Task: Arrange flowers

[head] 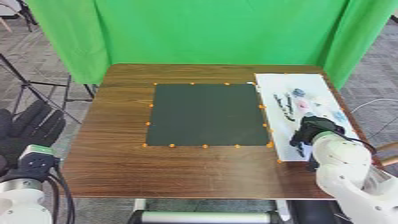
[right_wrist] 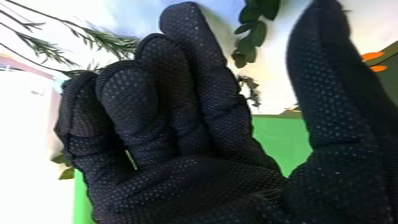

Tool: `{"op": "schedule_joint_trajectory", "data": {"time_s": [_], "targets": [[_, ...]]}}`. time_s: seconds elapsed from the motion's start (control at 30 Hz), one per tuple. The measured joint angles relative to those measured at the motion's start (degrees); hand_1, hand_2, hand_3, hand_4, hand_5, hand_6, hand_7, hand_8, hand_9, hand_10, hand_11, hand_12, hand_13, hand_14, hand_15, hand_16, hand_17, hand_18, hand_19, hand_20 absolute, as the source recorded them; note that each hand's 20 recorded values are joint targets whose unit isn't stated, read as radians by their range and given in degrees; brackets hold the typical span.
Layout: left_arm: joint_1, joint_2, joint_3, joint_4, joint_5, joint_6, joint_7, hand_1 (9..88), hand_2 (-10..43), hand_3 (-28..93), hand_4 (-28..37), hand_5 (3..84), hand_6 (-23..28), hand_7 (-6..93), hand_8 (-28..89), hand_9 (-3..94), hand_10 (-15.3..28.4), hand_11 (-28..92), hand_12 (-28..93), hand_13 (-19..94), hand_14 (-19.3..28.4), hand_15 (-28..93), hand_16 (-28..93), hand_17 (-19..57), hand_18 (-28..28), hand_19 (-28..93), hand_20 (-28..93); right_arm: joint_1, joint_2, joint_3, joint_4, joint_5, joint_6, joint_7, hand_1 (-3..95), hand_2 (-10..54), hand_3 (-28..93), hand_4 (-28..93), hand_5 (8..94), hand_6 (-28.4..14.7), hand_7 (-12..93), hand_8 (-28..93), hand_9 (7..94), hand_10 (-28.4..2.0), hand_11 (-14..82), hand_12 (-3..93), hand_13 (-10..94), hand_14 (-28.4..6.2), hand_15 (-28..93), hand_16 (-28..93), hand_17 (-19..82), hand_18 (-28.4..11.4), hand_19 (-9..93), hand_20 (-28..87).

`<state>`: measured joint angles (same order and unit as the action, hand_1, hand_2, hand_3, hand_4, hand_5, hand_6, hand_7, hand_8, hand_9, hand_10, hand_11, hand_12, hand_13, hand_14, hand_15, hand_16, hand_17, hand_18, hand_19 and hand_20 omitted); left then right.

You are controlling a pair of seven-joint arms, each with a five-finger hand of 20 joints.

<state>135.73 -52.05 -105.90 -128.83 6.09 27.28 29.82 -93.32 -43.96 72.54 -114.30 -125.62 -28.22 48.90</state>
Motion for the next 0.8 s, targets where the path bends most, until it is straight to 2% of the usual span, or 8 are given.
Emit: {"op": "schedule_joint_trajectory", "data": {"time_s": [0.03, 0.13, 0.17, 0.37, 0.7, 0.73, 0.77, 0.8], "targets": [[0.0, 0.0, 0.01, 0.0, 0.0, 0.0, 0.0, 25.4, 12.0, 72, -28.3, 47.0, 8.2, 20.7, -12, 41.9, 15.4, 28, 9, 31, 17.3, 54, -10, -4.0, 15.7, 43, 13, 0.5, -0.3, -0.2, 0.4, 0.1, -0.2, 0.2, 38.0, -9.5, 72, -28, 71.0, -6.2, 30, -8, 65.3, -19.0, 51.2, 41.4, 61, -19.4, 72, 39, 36, -28.4, 87, 38], [0.0, 0.0, 0.05, 0.0, 0.0, 0.01, -0.06, 25.4, 12.0, 72, -28.3, 47.0, 8.2, 20.7, -12, 41.9, 15.4, 28, 9, 31, 17.3, 54, -10, -4.0, 15.7, 43, 13, 2.0, -0.8, -0.9, 1.3, 0.7, -1.2, 0.9, 43.1, -9.5, 71, -28, 72.4, -5.3, 31, 11, 67.2, -18.2, 51.4, 41.4, 63, -18.7, 71, 39, 36, -28.4, 87, 39], [0.0, 0.0, 0.06, 0.0, 0.0, 0.01, -0.07, 25.5, 12.1, 72, -28.3, 47.0, 8.1, 20.8, -12, 41.9, 15.4, 28, 9, 31, 17.4, 54, -10, -4.0, 15.7, 43, 13, 2.5, -0.9, -1.1, 1.6, 0.9, -1.7, 1.1, 48.2, -9.5, 66, -28, 73.4, -4.4, 31, 17, 68.5, -17.6, 50.4, 43.6, 64, -17.7, 70, 40, 37, -28.4, 87, 39], [-0.1, 0.0, 0.14, 0.0, 0.0, 0.01, -0.09, 25.4, 12.1, 72, -28.3, 47.1, 8.2, 20.7, -12, 42.0, 15.4, 28, 10, 31, 17.3, 54, -10, -4.0, 15.6, 43, 13, 5.0, -1.7, -1.7, 3.3, 3.3, -4.0, 1.2, 54.4, -9.5, 70, -27, 76.8, -2.4, 37, 21, 74.5, -14.1, 42.8, 56.9, 68, -16.4, 71, 40, 39, -28.2, 89, 40], [-0.1, 0.0, 0.13, 0.04, 0.04, 0.01, -0.49, 25.4, 12.1, 72, -28.3, 47.0, 8.1, 20.7, -12, 42.0, 15.4, 28, 9, 31, 17.3, 54, -10, -4.0, 15.7, 43, 13, 4.2, -2.2, -0.9, 2.5, 6.1, -3.2, 1.4, 52.1, -9.5, 74, -18, 77.8, -3.0, 39, 26, 79.3, -12.7, 39.4, 60.9, 71, -15.7, 70, 41, 42, -28.3, 91, 39], [-0.2, 0.0, 0.13, 0.06, 0.06, 0.0, -0.59, 25.4, 12.0, 72, -28.3, 47.0, 8.2, 20.6, -12, 42.0, 15.4, 28, 9, 31, 17.3, 54, -10, -4.0, 15.7, 43, 14, 3.6, -2.2, -0.8, 2.2, 6.0, -2.2, 1.4, 51.4, -9.5, 74, -16, 77.6, -3.0, 39, 27, 80.4, -12.1, 38.4, 61.2, 74, -13.9, 67, 41, 44, -27.8, 92, 39], [-0.2, 0.0, 0.13, 0.07, 0.06, 0.0, -0.67, 25.4, 12.0, 72, -28.3, 47.0, 8.2, 20.6, -12, 42.0, 15.4, 28, 9, 31, 17.3, 54, -10, -4.0, 15.7, 43, 13, 2.9, -2.1, -0.6, 1.9, 5.9, -0.9, 1.3, 50.1, -9.5, 75, -13, 77.5, -3.0, 41, 27, 83.3, -9.8, 35.0, 61.0, 79, -10.6, 62, 40, 49, -26.8, 92, 36], [-0.3, 0.0, 0.13, 0.07, 0.06, -0.02, -0.7, 25.4, 12.0, 72, -28.3, 47.0, 8.2, 20.5, -12, 42.0, 15.3, 28, 9, 31, 17.3, 54, -10, -4.0, 15.7, 43, 13, 2.1, -1.9, -0.4, 1.6, 5.7, 0.7, 1.3, 49.5, -9.5, 75, -11, 77.3, -3.0, 41, 27, 85.4, -8.2, 32.2, 60.9, 82, -9.2, 59, 39, 51, -26.1, 93, 35]]}}
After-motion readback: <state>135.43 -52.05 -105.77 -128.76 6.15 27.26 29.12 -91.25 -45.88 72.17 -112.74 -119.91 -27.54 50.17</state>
